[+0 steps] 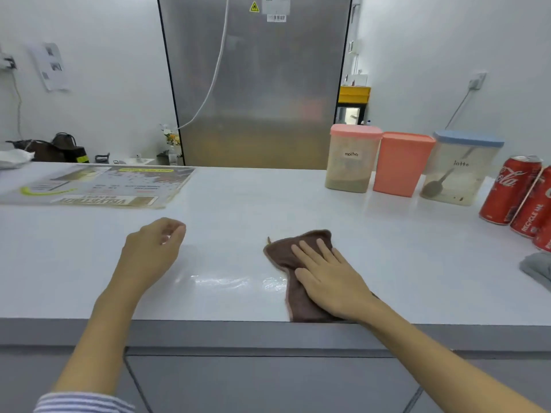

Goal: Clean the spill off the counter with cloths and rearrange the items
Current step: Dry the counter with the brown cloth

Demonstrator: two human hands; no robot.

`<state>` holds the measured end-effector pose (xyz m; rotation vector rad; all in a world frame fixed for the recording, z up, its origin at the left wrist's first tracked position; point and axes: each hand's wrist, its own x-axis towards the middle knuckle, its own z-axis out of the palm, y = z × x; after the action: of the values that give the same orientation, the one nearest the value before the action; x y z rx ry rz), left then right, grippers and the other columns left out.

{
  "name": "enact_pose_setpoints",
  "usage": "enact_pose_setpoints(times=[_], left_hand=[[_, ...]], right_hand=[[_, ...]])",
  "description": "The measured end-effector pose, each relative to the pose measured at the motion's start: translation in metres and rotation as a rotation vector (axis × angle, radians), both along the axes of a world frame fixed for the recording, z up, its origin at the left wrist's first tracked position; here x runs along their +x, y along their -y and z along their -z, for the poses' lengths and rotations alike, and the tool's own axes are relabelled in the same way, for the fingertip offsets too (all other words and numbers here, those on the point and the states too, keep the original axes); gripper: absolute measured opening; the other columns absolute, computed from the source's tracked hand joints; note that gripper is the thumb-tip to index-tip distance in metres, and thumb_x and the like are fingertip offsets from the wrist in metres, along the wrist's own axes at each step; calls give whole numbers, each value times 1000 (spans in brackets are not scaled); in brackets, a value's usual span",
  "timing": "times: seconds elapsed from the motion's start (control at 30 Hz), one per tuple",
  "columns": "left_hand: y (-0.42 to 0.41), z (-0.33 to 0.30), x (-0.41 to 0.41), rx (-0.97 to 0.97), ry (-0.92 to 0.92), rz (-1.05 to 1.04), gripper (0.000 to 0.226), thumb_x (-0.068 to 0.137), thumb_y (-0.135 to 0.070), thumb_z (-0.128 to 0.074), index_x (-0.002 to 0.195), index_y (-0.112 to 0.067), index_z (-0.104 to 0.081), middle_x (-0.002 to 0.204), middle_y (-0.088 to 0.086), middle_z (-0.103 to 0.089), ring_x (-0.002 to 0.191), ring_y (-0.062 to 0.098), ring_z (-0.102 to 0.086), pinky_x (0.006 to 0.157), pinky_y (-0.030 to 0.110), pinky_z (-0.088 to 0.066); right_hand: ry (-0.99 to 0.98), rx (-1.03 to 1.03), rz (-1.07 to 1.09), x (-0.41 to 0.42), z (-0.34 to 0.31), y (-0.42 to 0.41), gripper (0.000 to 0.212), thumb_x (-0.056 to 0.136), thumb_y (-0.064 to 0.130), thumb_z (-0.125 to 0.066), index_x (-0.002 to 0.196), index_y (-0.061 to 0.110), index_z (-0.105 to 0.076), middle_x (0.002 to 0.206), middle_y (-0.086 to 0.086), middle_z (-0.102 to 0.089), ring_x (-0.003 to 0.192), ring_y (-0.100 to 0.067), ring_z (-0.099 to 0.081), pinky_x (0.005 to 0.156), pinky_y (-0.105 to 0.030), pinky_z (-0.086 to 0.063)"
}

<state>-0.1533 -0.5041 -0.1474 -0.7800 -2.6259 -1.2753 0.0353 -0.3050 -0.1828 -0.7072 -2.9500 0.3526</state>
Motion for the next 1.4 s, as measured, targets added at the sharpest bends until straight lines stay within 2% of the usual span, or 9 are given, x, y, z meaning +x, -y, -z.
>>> enact_pose_setpoints(times=[0.13,0.3,0.43,0.57,0.67,0.87,1.0,1.13,1.4], left_hand=[[3,3,-16,49,-55,31,23,93,-27,-50,112,-18,-61,97,-8,-59,93,13,-52,87,32,-41],[28,1,-32,113,-138,55,19,93,-23,-50,107,-18,-62,99,-8,-62,91,11,-54,83,24,-37],[34,6,-43,129,-104,73,19,93,-20,-50,104,-17,-65,101,-3,-66,89,12,-55,82,23,-37],[21,6,-44,113,-79,163,20,92,-21,-50,104,-17,-66,100,-4,-66,89,11,-55,82,23,-38],[22,3,-48,106,-88,215,20,93,-22,-51,105,-17,-65,97,-6,-64,89,10,-55,82,22,-37],[69,1,-78,128,-88,111,21,93,-22,-48,106,-17,-64,101,-1,-67,91,13,-56,82,25,-37],[70,4,-77,168,-59,90,19,94,-21,-47,104,-18,-63,100,0,-69,92,13,-57,80,25,-37],[46,4,-70,162,-42,123,17,93,-22,-49,103,-20,-63,101,0,-69,94,13,-58,82,24,-38],[70,8,-73,49,-63,21,17,93,-22,-51,105,-20,-64,102,-4,-64,93,12,-55,83,26,-38]], right_hand=[[-20,9,209,33,2,16,54,100,31,-19,152,24,-4,159,10,3,147,-10,7,119,-28,3],[12,-24,408,-20,-1,-6,58,98,38,-19,152,18,-8,160,2,-1,147,-25,5,119,-42,2],[76,54,270,-81,0,6,59,95,54,-12,150,31,-16,160,7,-6,146,-33,3,117,-50,2],[16,6,37,-61,1,64,51,97,54,-16,147,44,-15,158,18,-6,147,-17,2,120,-38,-1],[20,-8,94,-14,4,67,48,97,54,-14,144,51,-10,156,25,-2,147,-9,6,120,-35,-1],[44,-12,441,-32,-1,36,59,96,55,-16,151,33,-9,159,11,-2,147,-26,5,119,-43,1],[48,-15,274,-94,-2,74,64,94,60,-16,151,31,-10,160,7,-3,147,-31,6,119,-45,3],[-1,-5,64,-80,2,108,59,94,61,-20,149,39,-12,158,16,-4,147,-17,5,120,-37,0],[47,11,319,-55,-5,13,62,96,55,-18,151,28,-11,160,8,-3,147,-23,3,119,-43,-1]])
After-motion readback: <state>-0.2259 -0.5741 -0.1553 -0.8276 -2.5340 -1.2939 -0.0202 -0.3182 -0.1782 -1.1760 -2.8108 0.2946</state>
